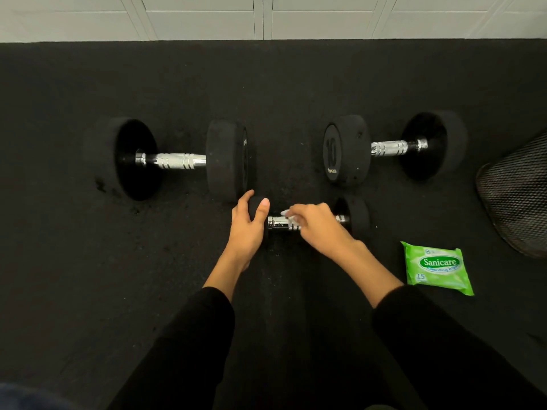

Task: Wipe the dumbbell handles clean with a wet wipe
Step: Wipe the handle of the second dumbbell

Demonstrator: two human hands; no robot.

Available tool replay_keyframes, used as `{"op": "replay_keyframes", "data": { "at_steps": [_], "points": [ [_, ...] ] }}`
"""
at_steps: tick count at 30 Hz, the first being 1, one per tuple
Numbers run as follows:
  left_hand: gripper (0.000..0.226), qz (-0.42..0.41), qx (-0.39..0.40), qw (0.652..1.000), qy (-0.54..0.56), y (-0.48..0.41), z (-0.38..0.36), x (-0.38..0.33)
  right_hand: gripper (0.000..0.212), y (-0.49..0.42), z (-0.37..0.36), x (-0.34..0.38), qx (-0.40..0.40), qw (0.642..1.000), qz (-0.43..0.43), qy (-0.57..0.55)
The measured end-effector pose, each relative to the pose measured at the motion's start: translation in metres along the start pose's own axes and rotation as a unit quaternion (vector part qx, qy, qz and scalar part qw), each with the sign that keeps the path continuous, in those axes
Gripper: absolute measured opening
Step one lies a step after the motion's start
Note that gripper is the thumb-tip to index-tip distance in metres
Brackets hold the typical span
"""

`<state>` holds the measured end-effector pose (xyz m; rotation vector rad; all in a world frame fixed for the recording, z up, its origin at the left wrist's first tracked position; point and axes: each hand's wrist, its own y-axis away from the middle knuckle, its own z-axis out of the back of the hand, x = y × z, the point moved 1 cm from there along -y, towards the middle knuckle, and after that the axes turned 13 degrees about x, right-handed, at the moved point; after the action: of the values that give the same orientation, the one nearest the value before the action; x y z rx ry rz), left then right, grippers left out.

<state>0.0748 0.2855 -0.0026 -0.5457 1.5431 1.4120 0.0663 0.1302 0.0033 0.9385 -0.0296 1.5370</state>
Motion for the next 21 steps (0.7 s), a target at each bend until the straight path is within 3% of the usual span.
{"op": "replay_keyframes", "data": {
  "at_steps": [8,16,21],
  "points": [
    [0.057,0.006,-0.001,1.000,0.001,-0.001,0.001,0.003,0.028,-0.023,0.022,-0.014,0.024,0.996,-0.080,0.033],
    [0.057,0.000,0.006,1.000,0.000,-0.001,0.001,0.002,0.034,0.009,-0.007,-0.003,-0.028,0.999,-0.030,0.035],
    [0.057,-0.003,0.008,1.000,0.006,-0.001,0.002,0.002,0.041,0.004,0.016,-0.015,-0.011,0.997,-0.063,0.030]
  ]
}}
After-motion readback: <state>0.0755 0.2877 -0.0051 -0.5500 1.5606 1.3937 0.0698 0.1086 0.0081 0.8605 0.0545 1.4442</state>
